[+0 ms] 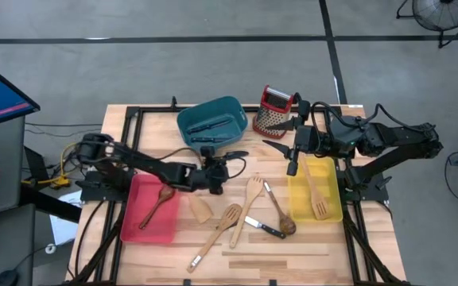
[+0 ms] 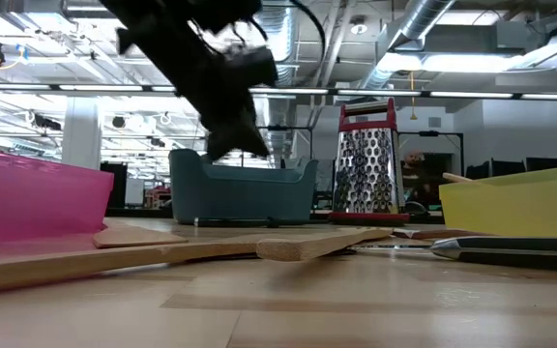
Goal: Pick & Place Kitchen Items
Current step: Put the black table knife into the blue bin
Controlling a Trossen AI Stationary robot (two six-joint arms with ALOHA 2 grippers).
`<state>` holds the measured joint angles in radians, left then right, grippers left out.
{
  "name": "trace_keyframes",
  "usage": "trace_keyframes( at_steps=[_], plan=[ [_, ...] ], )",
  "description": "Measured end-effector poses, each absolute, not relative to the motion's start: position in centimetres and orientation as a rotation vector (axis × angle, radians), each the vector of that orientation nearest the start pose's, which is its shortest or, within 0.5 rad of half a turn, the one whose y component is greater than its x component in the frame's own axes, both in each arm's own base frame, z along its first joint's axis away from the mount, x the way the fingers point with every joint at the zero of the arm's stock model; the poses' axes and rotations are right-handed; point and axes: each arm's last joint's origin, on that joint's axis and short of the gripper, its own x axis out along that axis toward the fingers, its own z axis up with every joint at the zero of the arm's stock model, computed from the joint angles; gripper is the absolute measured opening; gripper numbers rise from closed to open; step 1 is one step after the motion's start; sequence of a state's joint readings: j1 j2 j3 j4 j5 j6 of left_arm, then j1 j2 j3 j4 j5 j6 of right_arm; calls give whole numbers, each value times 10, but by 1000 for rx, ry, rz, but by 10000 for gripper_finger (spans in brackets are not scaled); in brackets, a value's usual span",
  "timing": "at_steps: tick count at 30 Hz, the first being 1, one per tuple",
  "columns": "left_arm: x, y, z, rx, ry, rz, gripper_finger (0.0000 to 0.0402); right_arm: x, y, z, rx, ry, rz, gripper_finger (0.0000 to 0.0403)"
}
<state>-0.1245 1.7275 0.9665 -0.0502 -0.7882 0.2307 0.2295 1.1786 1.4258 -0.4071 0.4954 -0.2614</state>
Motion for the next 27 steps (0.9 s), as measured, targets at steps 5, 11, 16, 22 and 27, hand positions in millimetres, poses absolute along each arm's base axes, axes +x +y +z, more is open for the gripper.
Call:
trace_keyframes(
  at_steps=[5,11,16,22,27],
  plan=[
    [360,-1,161,563,900,564,1,231,40,451,-316,184,-245,160],
    [368,24,149,428,955,545,1,231,40,451,-316,184,-245,155],
    [363,30,141,430,1021,571,0,231,39,450,-321,188,-246,150],
    [363,33,138,433,1039,574,0,231,39,450,-324,188,-247,145],
    [363,39,129,418,1065,575,0,231,39,450,-324,189,-247,141]
  ],
)
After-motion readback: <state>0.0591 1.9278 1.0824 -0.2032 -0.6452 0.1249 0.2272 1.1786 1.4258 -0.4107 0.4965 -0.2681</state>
